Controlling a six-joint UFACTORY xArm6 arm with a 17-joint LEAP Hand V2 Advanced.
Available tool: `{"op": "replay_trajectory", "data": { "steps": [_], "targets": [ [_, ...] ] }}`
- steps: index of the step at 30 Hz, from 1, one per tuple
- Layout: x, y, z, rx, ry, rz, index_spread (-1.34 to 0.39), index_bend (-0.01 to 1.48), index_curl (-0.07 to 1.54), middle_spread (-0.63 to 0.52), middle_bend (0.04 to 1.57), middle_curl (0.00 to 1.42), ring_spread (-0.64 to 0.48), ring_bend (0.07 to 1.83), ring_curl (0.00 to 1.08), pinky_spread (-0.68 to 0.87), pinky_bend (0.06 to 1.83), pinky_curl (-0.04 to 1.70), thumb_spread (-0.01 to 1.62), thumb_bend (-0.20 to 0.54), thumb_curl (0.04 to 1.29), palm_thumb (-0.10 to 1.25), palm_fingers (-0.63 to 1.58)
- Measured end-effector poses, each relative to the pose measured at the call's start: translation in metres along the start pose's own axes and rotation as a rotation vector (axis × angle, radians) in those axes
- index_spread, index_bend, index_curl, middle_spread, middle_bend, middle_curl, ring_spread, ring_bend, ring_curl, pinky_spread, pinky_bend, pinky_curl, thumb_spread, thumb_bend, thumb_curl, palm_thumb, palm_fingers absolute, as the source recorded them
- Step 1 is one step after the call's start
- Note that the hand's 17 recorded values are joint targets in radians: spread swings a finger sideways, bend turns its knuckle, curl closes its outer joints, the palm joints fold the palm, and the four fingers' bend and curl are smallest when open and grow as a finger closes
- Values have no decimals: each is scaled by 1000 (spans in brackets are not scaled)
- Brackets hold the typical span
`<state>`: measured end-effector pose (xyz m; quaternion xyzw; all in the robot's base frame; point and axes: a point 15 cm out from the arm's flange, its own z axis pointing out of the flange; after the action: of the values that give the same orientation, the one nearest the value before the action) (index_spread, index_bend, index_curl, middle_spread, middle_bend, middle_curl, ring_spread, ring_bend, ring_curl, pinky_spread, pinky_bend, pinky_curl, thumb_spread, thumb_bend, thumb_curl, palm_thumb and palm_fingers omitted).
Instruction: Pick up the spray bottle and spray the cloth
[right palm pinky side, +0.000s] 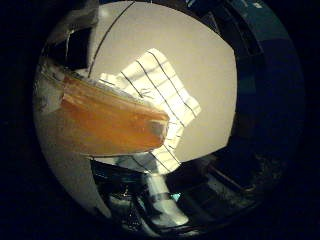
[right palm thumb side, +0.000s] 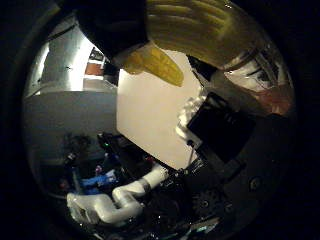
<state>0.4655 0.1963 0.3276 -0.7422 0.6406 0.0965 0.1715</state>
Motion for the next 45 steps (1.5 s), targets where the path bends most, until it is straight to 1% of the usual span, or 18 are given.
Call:
{"op": "replay_trajectory", "data": {
  "steps": [2, 4, 8, 19, 23, 29, 35, 40, 45],
  "targets": [
    [-14, -3, 5, 16, -60, -8, -219, 1166, 869, -130, 1392, 778, -231, 1341, 850, -206, 1110, 1200, 935, -15, 728, 1076, 1113],
    [-20, 4, 19, 3, -115, 2, -219, 1166, 870, -130, 1391, 779, -231, 1342, 848, -207, 1109, 1201, 935, -15, 729, 1076, 1113],
    [-36, 10, 30, 15, -235, 9, -219, 1167, 871, -130, 1393, 780, -232, 1340, 848, -207, 1111, 1201, 932, -13, 732, 1086, 1109],
    [-50, 35, 66, 14, -490, 27, -221, 1163, 873, -130, 1394, 781, -237, 1336, 856, -208, 1118, 1202, 928, -13, 737, 1092, 1107],
    [-44, 46, 80, 13, -531, 26, -222, 1161, 875, -130, 1394, 781, -237, 1335, 858, -203, 1118, 1203, 922, -15, 742, 1089, 1107],
    [-44, 55, 94, 29, -586, -3, -223, 1160, 877, -130, 1394, 781, -238, 1334, 859, -198, 1118, 1204, 919, -14, 751, 1082, 1108],
    [-53, 50, 92, 81, -645, -58, -223, 1156, 879, -130, 1391, 781, -234, 1339, 855, -194, 1115, 1205, 908, -15, 759, 1078, 1112],
    [-56, 45, 94, 110, -677, -75, -224, 1155, 880, -130, 1391, 781, -232, 1342, 850, -193, 1114, 1205, 901, -15, 763, 1077, 1112],
    [-56, 42, 103, 118, -709, -62, -224, 1154, 881, -130, 1390, 782, -231, 1344, 847, -192, 1114, 1206, 900, -16, 766, 1074, 1112]
  ]
}}
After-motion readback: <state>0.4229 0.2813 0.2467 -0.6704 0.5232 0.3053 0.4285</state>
